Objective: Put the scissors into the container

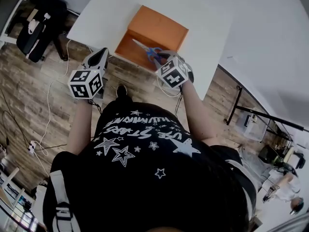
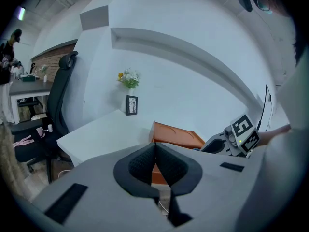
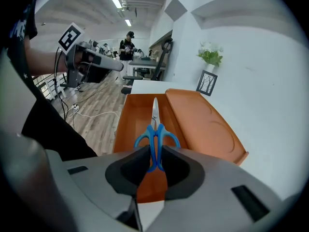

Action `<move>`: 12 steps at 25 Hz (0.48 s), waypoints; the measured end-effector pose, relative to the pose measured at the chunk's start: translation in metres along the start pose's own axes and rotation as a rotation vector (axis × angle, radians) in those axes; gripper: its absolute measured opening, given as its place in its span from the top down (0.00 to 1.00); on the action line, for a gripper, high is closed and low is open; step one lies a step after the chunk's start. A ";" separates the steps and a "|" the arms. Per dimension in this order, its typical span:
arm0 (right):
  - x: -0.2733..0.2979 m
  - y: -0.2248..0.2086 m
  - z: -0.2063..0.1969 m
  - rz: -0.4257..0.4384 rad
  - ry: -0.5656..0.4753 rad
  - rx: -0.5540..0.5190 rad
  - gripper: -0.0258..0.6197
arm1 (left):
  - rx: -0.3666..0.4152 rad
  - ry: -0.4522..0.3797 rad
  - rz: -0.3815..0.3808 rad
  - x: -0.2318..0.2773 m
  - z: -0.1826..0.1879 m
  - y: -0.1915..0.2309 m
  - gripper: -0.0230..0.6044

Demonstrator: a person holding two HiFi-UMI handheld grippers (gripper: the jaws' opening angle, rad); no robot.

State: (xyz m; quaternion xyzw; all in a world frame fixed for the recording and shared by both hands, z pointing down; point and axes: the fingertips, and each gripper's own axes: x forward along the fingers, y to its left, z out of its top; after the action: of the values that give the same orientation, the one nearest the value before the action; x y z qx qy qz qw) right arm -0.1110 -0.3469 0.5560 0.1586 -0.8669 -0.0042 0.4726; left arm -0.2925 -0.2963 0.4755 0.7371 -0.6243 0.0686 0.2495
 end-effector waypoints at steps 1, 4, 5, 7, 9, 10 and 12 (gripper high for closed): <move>0.005 0.000 0.002 0.003 0.020 -0.007 0.81 | -0.002 0.002 -0.005 0.003 0.002 0.006 0.93; 0.021 -0.001 0.009 0.010 0.081 -0.029 0.81 | -0.012 0.004 -0.014 0.011 0.008 0.026 0.93; 0.026 -0.001 0.011 0.014 0.098 -0.036 0.81 | -0.014 0.006 -0.014 0.014 0.010 0.032 0.93; 0.037 -0.001 0.015 0.018 0.130 -0.051 0.81 | -0.009 0.014 -0.018 0.021 0.013 0.044 0.93; 0.045 -0.001 0.014 0.014 0.169 -0.072 0.81 | 0.001 0.029 -0.028 0.028 0.014 0.051 0.93; 0.049 -0.002 0.013 0.009 0.190 -0.081 0.81 | 0.008 0.036 -0.036 0.031 0.014 0.054 0.93; 0.053 -0.004 0.010 0.002 0.227 -0.088 0.81 | 0.022 0.048 -0.051 0.038 0.014 0.058 0.93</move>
State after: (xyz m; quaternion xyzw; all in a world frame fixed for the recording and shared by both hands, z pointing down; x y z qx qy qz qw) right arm -0.1445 -0.3670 0.5929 0.1362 -0.8069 -0.0239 0.5743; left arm -0.3429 -0.3420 0.4951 0.7537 -0.5981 0.0867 0.2583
